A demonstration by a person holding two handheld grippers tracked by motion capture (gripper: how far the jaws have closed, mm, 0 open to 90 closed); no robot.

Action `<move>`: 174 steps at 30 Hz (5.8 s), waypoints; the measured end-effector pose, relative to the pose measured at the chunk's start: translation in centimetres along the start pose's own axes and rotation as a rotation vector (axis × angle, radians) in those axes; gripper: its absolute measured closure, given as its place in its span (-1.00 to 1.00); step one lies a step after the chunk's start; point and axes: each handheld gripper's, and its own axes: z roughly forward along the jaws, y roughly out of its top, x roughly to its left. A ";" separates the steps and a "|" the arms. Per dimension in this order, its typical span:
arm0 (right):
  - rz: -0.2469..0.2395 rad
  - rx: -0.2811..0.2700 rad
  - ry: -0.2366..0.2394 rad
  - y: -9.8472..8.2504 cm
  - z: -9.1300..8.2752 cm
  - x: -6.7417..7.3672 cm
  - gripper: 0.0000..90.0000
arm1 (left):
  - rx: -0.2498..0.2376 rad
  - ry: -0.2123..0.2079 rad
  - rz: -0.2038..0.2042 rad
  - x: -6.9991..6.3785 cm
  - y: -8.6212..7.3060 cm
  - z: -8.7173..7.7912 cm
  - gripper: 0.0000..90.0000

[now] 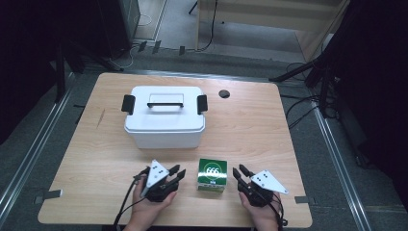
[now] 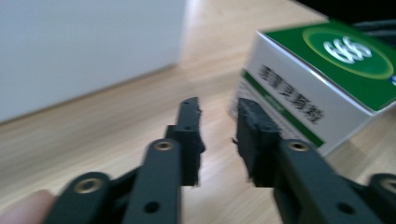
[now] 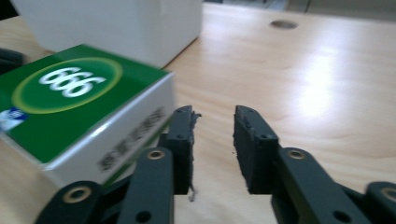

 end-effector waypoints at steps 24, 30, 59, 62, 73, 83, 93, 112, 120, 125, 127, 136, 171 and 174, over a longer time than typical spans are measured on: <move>-0.082 -0.002 0.014 6.9 -0.2 -4.7 -0.56 | -0.031 0.392 -0.124 12.8 -1.8 -8.5 -1.00; -0.144 0.028 0.077 8.9 0.2 -5.3 -0.63 | -0.022 0.439 -0.142 14.3 -2.0 -9.6 -1.00; -0.427 0.155 0.276 18.4 4.8 -4.5 -0.37 | 0.018 0.532 -0.065 15.3 -3.4 -9.3 -1.00; -0.440 0.154 0.282 19.1 5.3 -4.2 -0.32 | 0.010 0.537 -0.072 15.3 -3.4 -9.4 -1.00; -0.580 0.237 0.405 21.2 8.5 -2.6 -0.05 | -0.029 0.566 -0.122 15.6 -3.3 -9.3 -1.00; -0.636 0.341 0.453 23.5 9.8 -0.7 0.20 | -0.044 0.589 -0.132 15.6 -3.3 -9.4 -1.00; -0.735 0.350 0.413 25.4 11.6 1.0 0.33 | 0.017 0.566 -0.120 15.7 -3.2 -9.0 -1.00; -0.774 0.483 0.477 27.1 15.3 4.2 0.51 | 0.026 0.553 -0.141 16.0 -3.1 -9.1 -1.00; -0.863 0.508 0.519 27.4 16.4 6.5 0.55 | 0.027 0.550 -0.143 16.0 -3.1 -9.0 -1.00; -0.921 0.515 0.470 27.3 17.5 7.6 0.48 | 0.028 0.548 -0.148 16.1 -3.1 -9.0 -1.00; -0.919 0.508 0.457 27.3 17.8 7.9 0.50 | 0.027 0.546 -0.149 16.1 -3.1 -9.0 -1.00; -0.941 0.529 0.480 27.2 18.8 8.5 0.61 | 0.030 0.543 -0.140 16.1 -3.1 -9.0 -1.00; -1.033 0.497 0.512 27.8 19.8 10.1 0.90 | 0.031 0.526 -0.144 16.1 -3.1 -9.0 -1.00; -1.028 0.483 0.504 28.1 19.5 9.9 0.90 | 0.029 0.518 -0.139 16.1 -3.1 -9.0 -1.00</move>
